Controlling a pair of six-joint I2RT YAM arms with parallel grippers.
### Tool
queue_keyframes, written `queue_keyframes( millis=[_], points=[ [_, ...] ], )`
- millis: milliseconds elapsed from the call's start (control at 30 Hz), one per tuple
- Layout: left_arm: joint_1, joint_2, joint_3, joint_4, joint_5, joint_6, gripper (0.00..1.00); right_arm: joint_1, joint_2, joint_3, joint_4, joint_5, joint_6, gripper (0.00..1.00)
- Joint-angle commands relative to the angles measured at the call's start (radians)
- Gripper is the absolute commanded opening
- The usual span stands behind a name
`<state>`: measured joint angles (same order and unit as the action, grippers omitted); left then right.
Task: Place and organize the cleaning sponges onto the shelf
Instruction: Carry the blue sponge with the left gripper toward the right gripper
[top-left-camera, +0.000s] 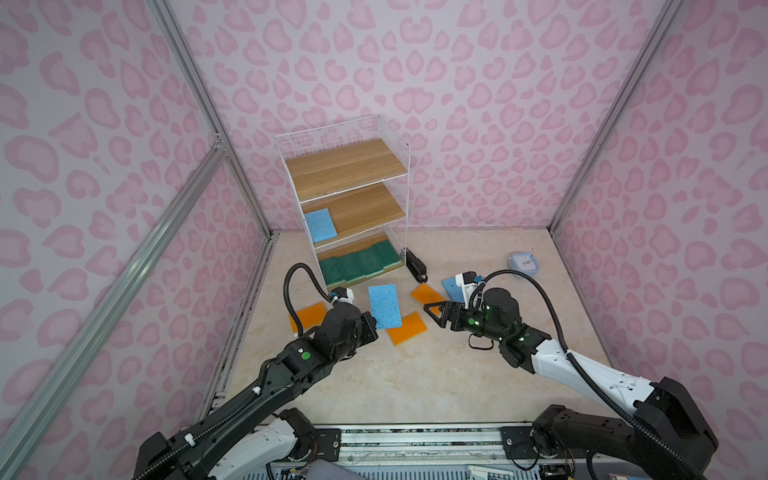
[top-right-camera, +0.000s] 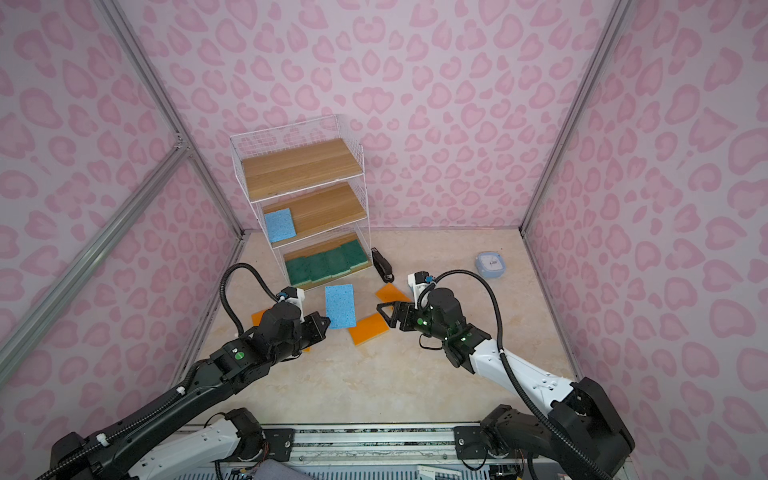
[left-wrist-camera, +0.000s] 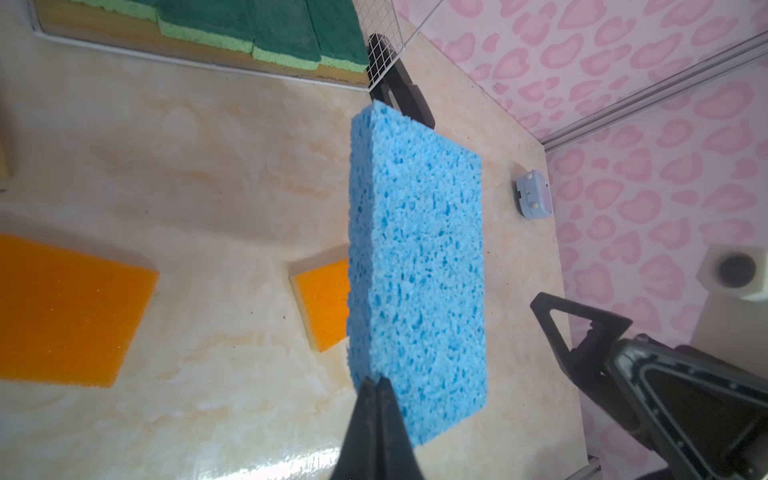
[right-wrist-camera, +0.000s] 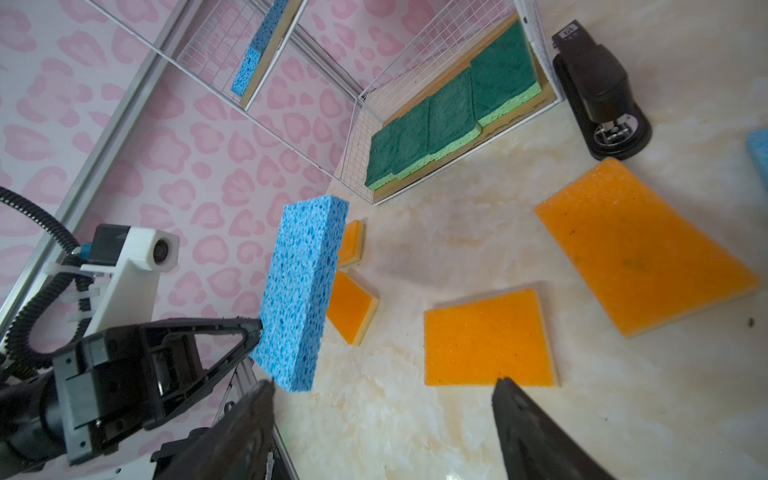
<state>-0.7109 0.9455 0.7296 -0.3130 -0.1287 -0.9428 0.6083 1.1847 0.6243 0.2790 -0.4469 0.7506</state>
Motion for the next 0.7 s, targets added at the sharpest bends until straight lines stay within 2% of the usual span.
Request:
queue_keyframes(
  millis=[0,100,333,500,667],
  points=[
    [0.017,0.033,0.053,0.034,-0.016,0.023,0.04,0.0,-0.014,-0.007,0.056,-0.039,0.023,0.84],
    [0.039,0.071,0.104,0.047,-0.003,0.033,0.04,0.001,-0.018,-0.008,0.099,-0.051,0.064,0.83],
    [0.063,0.177,0.229,0.084,0.07,0.051,0.04,0.0,0.061,0.038,0.208,-0.1,0.141,0.71],
    [0.065,0.23,0.27,0.112,0.117,0.045,0.04,-0.005,0.127,0.102,0.236,-0.11,0.153,0.67],
    [0.071,0.242,0.275,0.123,0.131,0.038,0.04,-0.025,0.204,0.148,0.299,-0.145,0.201,0.57]
  ],
)
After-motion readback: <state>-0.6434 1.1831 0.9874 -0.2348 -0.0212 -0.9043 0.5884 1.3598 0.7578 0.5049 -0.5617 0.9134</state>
